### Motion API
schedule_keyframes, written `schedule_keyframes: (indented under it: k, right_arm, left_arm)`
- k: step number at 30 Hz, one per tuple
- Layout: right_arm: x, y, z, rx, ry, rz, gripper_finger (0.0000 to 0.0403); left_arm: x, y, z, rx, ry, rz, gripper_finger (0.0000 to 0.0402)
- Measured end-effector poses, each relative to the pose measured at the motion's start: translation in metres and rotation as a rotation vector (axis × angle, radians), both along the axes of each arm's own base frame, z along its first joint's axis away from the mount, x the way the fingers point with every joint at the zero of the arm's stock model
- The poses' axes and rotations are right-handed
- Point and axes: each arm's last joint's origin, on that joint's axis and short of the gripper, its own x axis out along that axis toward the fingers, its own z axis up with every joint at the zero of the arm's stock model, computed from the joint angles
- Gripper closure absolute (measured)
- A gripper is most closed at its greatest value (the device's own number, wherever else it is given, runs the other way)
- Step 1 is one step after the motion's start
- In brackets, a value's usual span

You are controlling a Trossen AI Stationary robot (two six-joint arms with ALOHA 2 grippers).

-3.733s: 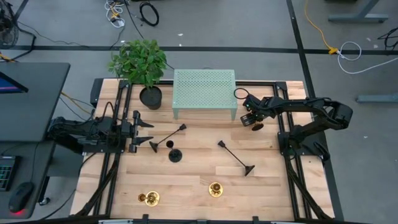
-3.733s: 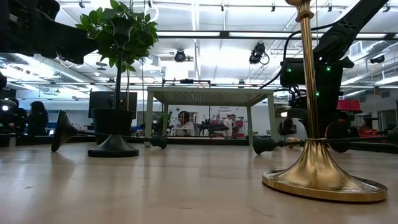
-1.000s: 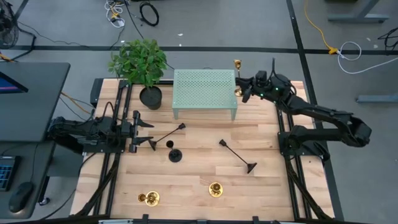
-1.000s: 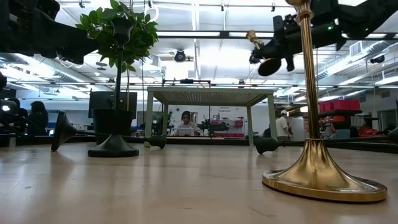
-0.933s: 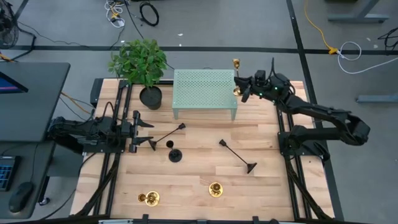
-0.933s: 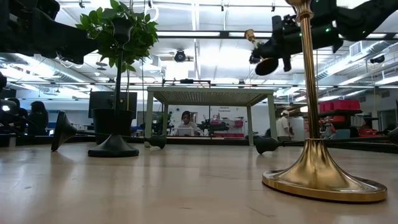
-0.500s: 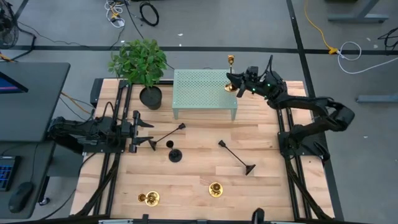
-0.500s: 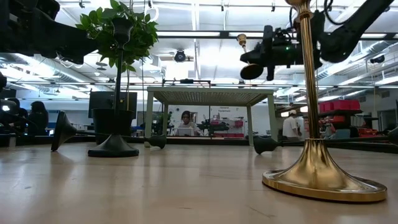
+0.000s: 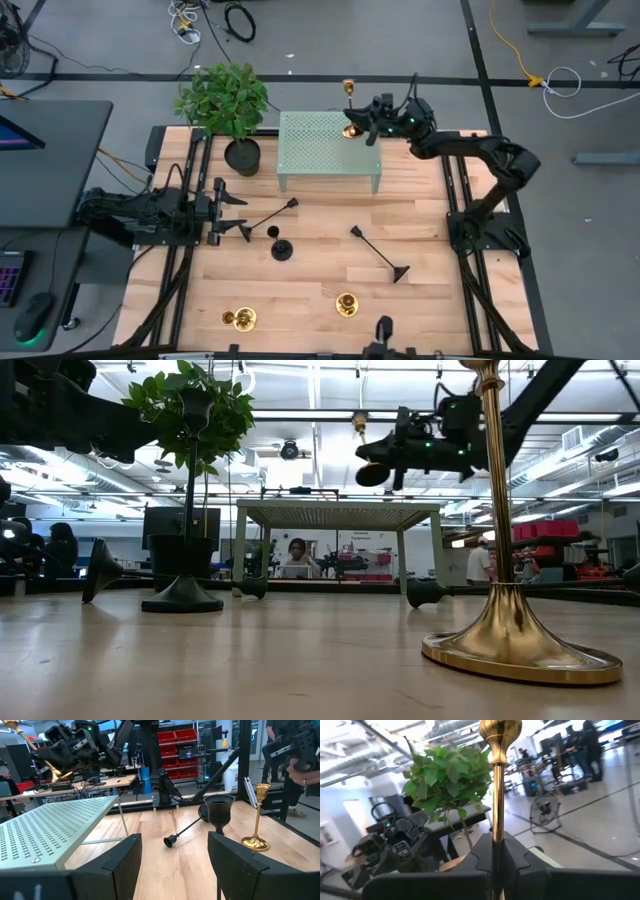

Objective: Pick & Place candle stick holders
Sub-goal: Put the top gold candle holder on the shelf

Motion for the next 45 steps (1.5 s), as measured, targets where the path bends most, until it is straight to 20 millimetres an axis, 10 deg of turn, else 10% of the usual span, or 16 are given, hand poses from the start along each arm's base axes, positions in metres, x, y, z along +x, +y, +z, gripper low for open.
schedule_keyframes:
  k: [45]
  right_arm:
    - [0.070, -0.057, -0.016, -0.124, 0.118, -0.145, 0.0398]
  left_arm:
    - [0.000, 0.000, 0.000, 0.001, 0.001, 0.000, 0.0175]
